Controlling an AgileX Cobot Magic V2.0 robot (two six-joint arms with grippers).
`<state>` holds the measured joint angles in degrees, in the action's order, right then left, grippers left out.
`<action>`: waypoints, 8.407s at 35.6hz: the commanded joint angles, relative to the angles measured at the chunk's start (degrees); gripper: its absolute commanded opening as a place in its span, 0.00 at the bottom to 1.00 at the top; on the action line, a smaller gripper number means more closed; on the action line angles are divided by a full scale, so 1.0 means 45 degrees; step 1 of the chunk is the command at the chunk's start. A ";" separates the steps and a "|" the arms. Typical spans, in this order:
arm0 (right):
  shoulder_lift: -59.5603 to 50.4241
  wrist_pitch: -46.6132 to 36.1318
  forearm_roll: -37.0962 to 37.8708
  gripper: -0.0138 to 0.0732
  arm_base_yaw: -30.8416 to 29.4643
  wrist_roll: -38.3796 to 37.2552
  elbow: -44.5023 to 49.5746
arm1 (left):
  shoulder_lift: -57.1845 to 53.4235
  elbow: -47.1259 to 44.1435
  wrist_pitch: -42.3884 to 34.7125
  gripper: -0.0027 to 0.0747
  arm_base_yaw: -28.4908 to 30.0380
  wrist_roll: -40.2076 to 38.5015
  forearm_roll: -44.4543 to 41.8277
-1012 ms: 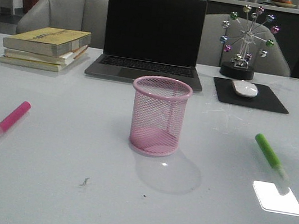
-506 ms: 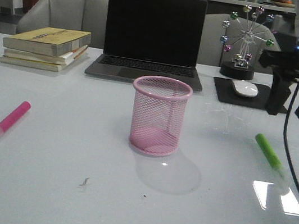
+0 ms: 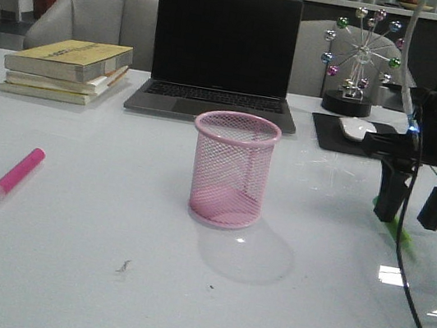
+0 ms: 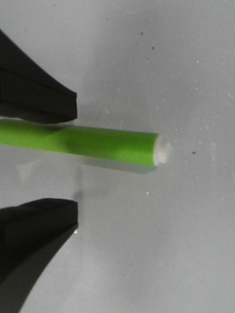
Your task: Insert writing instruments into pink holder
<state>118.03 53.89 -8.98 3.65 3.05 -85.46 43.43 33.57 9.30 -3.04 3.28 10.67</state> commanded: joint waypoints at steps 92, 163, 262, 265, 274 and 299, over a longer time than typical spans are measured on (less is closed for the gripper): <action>-0.4676 -1.7619 -0.0420 0.22 0.6623 0.1420 0.5344 | -0.0038 0.0409 -0.0858 0.58 0.0024 -0.0105 0.0014; -1.8670 -0.5675 0.0241 0.65 -0.1535 0.1361 1.0973 | 0.0912 0.2239 0.0726 0.59 0.0024 -0.0105 -0.0851; -1.8670 -0.5290 0.0193 0.65 -0.1535 0.1361 1.0973 | 1.4999 1.1628 0.7805 0.16 -0.2995 0.1155 0.0945; -1.8670 -0.5290 0.0193 0.65 -0.1535 0.1361 1.0973 | 1.4288 1.1628 0.6867 0.16 -0.3196 0.1155 0.0945; -1.8670 -0.5277 0.0193 0.65 -0.1535 0.1361 1.0973 | 1.2229 1.1628 0.4720 0.16 -0.3958 0.1155 0.0945; -1.8670 -0.5100 0.0205 0.65 -0.1535 0.1361 1.1041 | 1.1354 0.9948 -0.4086 0.16 -0.7702 0.1902 0.1209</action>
<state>34.12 34.81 -7.94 -2.94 9.04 -34.54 97.57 79.38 4.04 -35.78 11.79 14.58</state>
